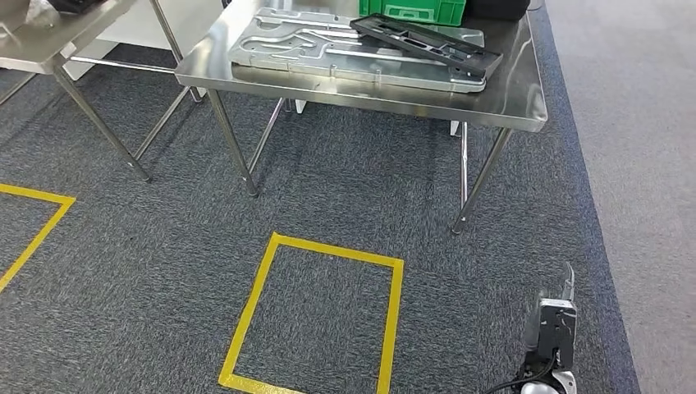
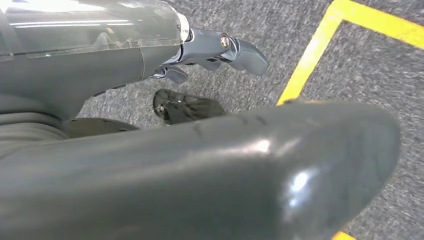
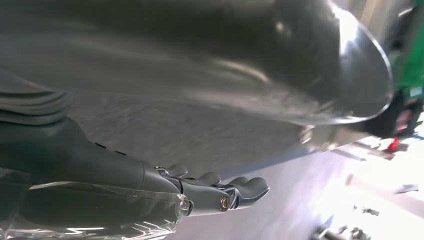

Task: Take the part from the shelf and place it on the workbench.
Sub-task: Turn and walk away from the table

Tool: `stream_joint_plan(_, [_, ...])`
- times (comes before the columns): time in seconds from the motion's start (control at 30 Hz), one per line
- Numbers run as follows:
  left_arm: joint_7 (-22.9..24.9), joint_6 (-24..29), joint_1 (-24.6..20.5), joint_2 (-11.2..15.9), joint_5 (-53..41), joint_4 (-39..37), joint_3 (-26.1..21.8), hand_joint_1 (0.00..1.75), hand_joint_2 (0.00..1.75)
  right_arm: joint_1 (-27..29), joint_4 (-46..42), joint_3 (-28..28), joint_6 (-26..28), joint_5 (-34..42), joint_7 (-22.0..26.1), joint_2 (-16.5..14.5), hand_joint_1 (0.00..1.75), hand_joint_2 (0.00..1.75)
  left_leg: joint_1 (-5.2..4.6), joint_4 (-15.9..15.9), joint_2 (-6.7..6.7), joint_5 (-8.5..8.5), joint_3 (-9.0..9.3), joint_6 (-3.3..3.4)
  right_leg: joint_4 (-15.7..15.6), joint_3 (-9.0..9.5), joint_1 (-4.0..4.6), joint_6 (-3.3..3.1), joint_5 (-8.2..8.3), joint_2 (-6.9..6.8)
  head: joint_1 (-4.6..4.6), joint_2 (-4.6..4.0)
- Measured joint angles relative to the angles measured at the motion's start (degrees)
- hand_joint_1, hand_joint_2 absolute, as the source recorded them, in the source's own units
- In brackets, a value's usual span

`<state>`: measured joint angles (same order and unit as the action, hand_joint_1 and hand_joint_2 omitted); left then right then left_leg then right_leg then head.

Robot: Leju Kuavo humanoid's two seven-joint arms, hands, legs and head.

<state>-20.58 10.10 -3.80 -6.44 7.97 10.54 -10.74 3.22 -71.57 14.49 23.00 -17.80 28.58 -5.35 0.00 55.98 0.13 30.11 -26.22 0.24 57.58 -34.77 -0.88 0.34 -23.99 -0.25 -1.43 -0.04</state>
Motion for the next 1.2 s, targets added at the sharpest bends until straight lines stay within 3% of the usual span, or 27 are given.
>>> stream_joint_plan(0.1, [0.38, 0.17, -0.04, -0.09, -0.13, -0.01, -0.16, 0.0, 0.0, -2.68, 8.99, 3.88, -1.07, -0.43, 0.24, 0.35, 0.0, 0.0, 0.0, -0.84, 0.1, -0.98, -0.54, 0.94, -0.01, -0.28, -0.06, 1.15, 0.45, 0.05, -0.04, 0.0])
stream_joint_plan(0.17, [0.56, 0.39, -0.04, -0.23, -0.19, -0.02, -0.2, 0.0, 0.0, -4.6, 16.49, 6.69, -0.89, -0.84, 1.22, 1.08, 0.0, 0.0, 0.19, -1.31, 0.28, -2.27, -1.4, 1.83, 3.06, -1.57, -0.15, 1.59, -2.92, 0.13, 0.05, 0.0])
stream_joint_plan(0.23, [0.67, 0.6, -0.02, -0.33, -0.32, -0.02, -0.23, 0.0, 0.0, -6.68, 24.14, 9.08, -0.41, -1.26, 1.96, 2.2, 0.0, 0.0, -0.01, -1.18, 0.38, -3.33, -2.83, 2.3, 10.14, -3.95, -0.24, 1.84, -8.39, 0.17, 0.08, 0.0])
stream_joint_plan(0.27, [0.72, 0.66, 0.02, -0.37, -0.41, -0.02, -0.24, 0.0, 0.0, -7.39, 27.15, 9.99, -0.22, -1.38, 1.88, 2.65, 0.0, 0.0, -0.12, -1.01, 0.39, -3.8, -3.61, 2.35, 13.58, -4.84, -0.26, 1.97, -10.03, 0.17, 0.09, 0.0])
stream_joint_plan(0.3, [0.76, 0.69, 0.07, -0.4, -0.52, -0.02, -0.24, 0.0, 0.0, -7.86, 29.74, 10.75, -0.08, -1.47, 1.52, 2.99, 0.0, 0.0, -0.2, -0.78, 0.39, -4.22, -4.42, 2.34, 15.75, -5.05, -0.27, 2.05, -10.43, 0.17, 0.08, 0.0])
stream_joint_plan(0.33, [0.8, 0.72, 0.11, -0.43, -0.62, -0.02, -0.24, 0.0, 0.0, -8.2, 31.9, 11.32, 0.05, -1.58, 1.05, 3.23, 0.0, 0.0, -0.25, -0.47, 0.39, -4.54, -5.19, 2.27, 16.01, -4.34, -0.27, 2.07, -9.61, 0.17, 0.08, 0.0])
stream_joint_plan(0.37, [0.84, 0.73, 0.14, -0.45, -0.7, -0.02, -0.24, 0.0, 0.0, -8.47, 33.9, 11.83, 0.21, -1.7, 0.62, 3.45, 0.0, 0.0, -0.28, -0.07, 0.39, -4.79, -5.93, 2.18, 14.31, -2.63, -0.28, 2.02, -8.07, 0.16, 0.08, 0.0])
stream_joint_plan(0.43, [0.88, 0.74, 0.13, -0.47, -0.81, -0.01, -0.24, 0.0, 0.0, -9.03, 37.24, 12.79, 0.49, -1.89, -0.02, 3.92, 0.0, 0.0, -0.37, 0.96, 0.4, -5.09, -7.27, 1.88, 6.82, 2.76, -0.22, 1.73, -5.83, 0.15, 0.08, 0.0])
stream_joint_plan(0.5, [0.89, 0.72, 0.06, -0.47, -0.93, 0.0, -0.24, 0.0, 0.0, -9.9, 40.59, 13.89, 0.66, -2.02, -1.22, 4.43, 0.0, 0.0, -0.49, 1.81, 0.46, -5.36, -8.06, 1.37, 0.92, 6.34, 0.07, 1.2, -5.99, 0.22, 0.04, 0.0])
stream_joint_plan(0.6, [0.89, 0.61, 0.06, -0.46, -1.12, 0.0, -0.24, 0.0, 0.0, -10.51, 46.42, 15.64, 0.74, -2.35, -5.75, 4.98, 0.0, 0.0, -0.43, 2.2, 0.39, -5.89, -8.46, 0.36, -0.53, 6.45, 0.22, 0.0, -5.91, 0.15, 0.12, 0.0])
stream_joint_plan(0.63, [0.9, 0.57, 0.12, -0.45, -1.22, -0.01, -0.24, 0.0, 0.0, -10.48, 48.11, 16.09, 0.71, -2.48, -7.44, 5.05, 0.0, 0.0, -0.38, 2.78, 0.3, -5.2, -8.8, 0.0, -0.65, 6.21, 0.13, -0.53, -5.5, 0.06, 0.1, 0.0])
stream_joint_plan(0.7, [0.97, 0.55, 0.25, -0.43, -1.38, -0.02, -0.24, 0.0, 0.0, -10.23, 50.75, 16.69, 0.46, -2.76, -9.9, 5.07, 0.0, 0.0, -0.15, 6.99, 0.15, -1.16, -10.4, -0.7, -0.82, 5.32, -0.03, -1.4, -4.56, -0.13, 0.07, 0.0])
stream_joint_plan(0.77, [1.05, 0.55, 0.28, -0.43, -1.45, -0.02, -0.25, 0.0, 0.0, -9.87, 52.81, 17.11, -0.08, -3.06, -11.91, 5.07, 0.0, 0.0, 0.11, 14.33, 0.14, 3.67, -12.56, -1.27, -0.71, 4.13, 0.05, -1.67, -3.74, -0.12, 0.04, 0.0])
stream_joint_plan(0.8, [1.12, 0.57, 0.3, -0.43, -1.47, -0.02, -0.26, 0.0, 0.0, -9.68, 53.66, 17.26, -0.42, -3.18, -13.06, 5.07, 0.0, 0.0, 0.2, 17.06, 0.14, 4.69, -13.03, -1.43, -0.62, 3.57, 0.1, -1.65, -3.38, -0.13, 0.04, 0.0])
stream_joint_plan(0.83, [1.21, 0.61, 0.34, -0.43, -1.5, -0.02, -0.27, 0.0, 0.0, -9.5, 54.46, 17.4, -0.76, -3.29, -14.42, 5.07, 0.0, 0.0, 0.24, 17.85, 0.14, 4.48, -12.53, -1.47, -0.5, 3.03, 0.13, -1.58, -3.05, -0.13, 0.03, 0.0])
stream_joint_plan(0.87, [1.33, 0.64, 0.38, -0.43, -1.51, -0.02, -0.29, 0.0, 0.0, -9.34, 55.11, 17.48, -1.05, -3.37, -15.62, 5.07, 0.0, 0.0, 0.25, 16.25, 0.13, 3.29, -10.89, -1.37, -0.39, 2.58, 0.17, -1.51, -2.76, -0.12, 0.03, 0.0])
stream_joint_plan(0.93, [1.54, 0.68, 0.38, -0.37, -1.52, -0.01, -0.33, 0.0, 0.0, -9.1, 56.18, 17.57, -1.39, -3.44, -17.05, 4.97, 0.0, 0.0, 0.11, 7.96, 0.07, 0.52, -5.16, -0.7, -0.2, 1.94, 0.24, -1.27, -2.22, -0.04, 0.04, 0.0])
stream_joint_plan(1.0, [1.62, 0.68, 0.32, -0.25, -1.52, 0.0, -0.4, 0.0, 0.0, -8.99, 56.87, 17.6, -1.46, -3.49, -17.26, 4.83, 0.0, 0.0, -0.22, 1.21, 0.05, -0.53, -1.06, -0.01, -0.13, 1.59, 0.28, -0.77, -1.66, 0.0, 0.06, 0.0])
stream_joint_plan(1.03, [1.64, 0.68, 0.28, -0.19, -1.52, -0.01, -0.45, 0.0, 0.0, -8.98, 57.15, 17.63, -1.46, -3.51, -17.32, 4.78, 0.0, 0.0, -0.41, -0.14, 0.06, -0.52, -0.44, 0.25, -0.13, 1.49, 0.25, -0.43, -1.37, -0.01, 0.06, 0.0])
stream_joint_plan(1.13, [1.85, 0.77, 0.29, -0.16, -1.62, -0.02, -0.57, 0.0, 0.0, -8.93, 57.79, 17.8, -1.63, -3.43, -18.7, 4.78, 0.0, 0.0, -0.25, -1.16, 0.25, -1.51, -0.85, 1.15, 0.19, 1.16, 0.18, 0.6, -1.28, 0.0, 0.1, 0.0])
stream_joint_plan(1.2, [2.08, 0.89, 0.3, -0.17, -1.87, -0.02, -0.58, 0.0, 0.0, -8.79, 58.14, 18.0, -1.76, -3.31, -20.17, 4.78, 0.0, 0.0, 0.02, -1.81, 0.46, -2.52, -1.32, 1.9, 3.89, -0.51, 0.14, 1.0, -4.31, 0.13, 0.17, 0.0])
